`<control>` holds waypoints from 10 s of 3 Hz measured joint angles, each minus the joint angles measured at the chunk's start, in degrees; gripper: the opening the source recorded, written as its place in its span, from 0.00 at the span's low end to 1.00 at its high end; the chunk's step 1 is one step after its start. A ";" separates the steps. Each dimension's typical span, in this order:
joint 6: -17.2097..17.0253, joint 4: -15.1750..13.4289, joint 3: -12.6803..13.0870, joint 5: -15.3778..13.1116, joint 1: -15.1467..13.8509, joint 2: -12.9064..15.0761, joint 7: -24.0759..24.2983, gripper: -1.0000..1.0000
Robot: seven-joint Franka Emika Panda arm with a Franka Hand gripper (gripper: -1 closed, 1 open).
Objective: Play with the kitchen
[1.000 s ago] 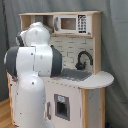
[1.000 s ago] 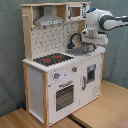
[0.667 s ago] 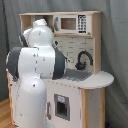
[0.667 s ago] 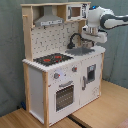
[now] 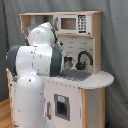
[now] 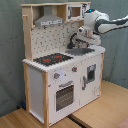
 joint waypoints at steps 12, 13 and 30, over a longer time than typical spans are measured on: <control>-6.44 20.71 11.41 -2.20 1.62 -13.16 0.73 1.00; -7.31 21.43 10.51 -6.26 5.97 -13.77 1.43 1.00; 18.72 30.51 7.91 -56.03 28.67 -57.58 27.65 1.00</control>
